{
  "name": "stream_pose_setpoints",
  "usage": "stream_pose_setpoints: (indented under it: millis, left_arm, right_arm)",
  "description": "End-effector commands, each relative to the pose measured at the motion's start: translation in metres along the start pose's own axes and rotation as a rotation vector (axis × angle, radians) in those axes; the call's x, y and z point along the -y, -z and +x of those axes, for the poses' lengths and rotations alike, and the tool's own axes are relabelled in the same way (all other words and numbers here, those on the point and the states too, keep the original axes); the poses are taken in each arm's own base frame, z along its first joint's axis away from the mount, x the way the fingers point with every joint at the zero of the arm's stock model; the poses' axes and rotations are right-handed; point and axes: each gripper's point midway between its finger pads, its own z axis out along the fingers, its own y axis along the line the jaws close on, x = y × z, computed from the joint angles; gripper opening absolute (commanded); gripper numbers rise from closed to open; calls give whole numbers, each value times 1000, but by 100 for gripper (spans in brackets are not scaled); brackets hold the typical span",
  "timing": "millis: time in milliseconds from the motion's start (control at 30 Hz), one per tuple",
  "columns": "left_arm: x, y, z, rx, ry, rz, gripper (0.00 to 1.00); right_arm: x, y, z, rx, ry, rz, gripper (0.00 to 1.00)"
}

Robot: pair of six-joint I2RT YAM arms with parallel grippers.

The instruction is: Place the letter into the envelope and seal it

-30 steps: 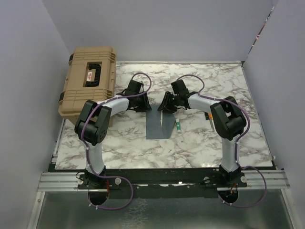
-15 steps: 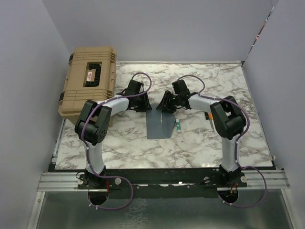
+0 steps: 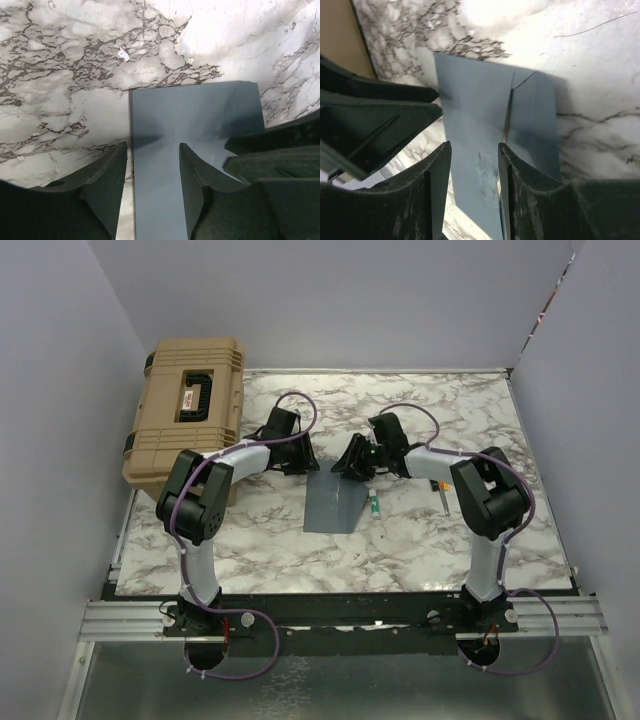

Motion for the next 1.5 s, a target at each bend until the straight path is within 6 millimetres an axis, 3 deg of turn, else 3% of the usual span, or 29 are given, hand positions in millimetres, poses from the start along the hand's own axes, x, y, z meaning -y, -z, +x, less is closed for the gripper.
stream_pose_setpoints:
  millis: [0,133,300,400,533,633,867,1067,1300,1467]
  left_arm:
    - [-2,16,-1,10,-8,-21,49]
    - [-1,27,-5,25,-23,-38,52]
    - [2,46,-15,71,-47,-53,60]
    - [4,62,-28,131,-75,-79,68]
    - [6,85,-45,209,-109,-111,86]
    - [12,93,-49,225,-115,-97,99]
    - [13,102,-55,259,-133,-107,99]
    - [13,97,-47,227,-135,-79,99]
    - [14,98,-47,231,-115,-73,99]
    - [38,97,-42,192,-114,56,94]
  right_arm:
    - [-24,32,-14,71,79,-27,47]
    - [-22,54,-13,99,101,25,47]
    - [15,85,-9,139,122,246,47]
    - [40,105,1,134,139,369,48]
    - [56,121,21,72,190,423,55]
    - [61,123,34,20,211,415,55]
    - [69,112,53,-57,234,442,55]
    - [80,103,63,-98,228,519,48]
    - [91,97,58,-50,231,585,39]
    - [90,91,51,50,220,532,23]
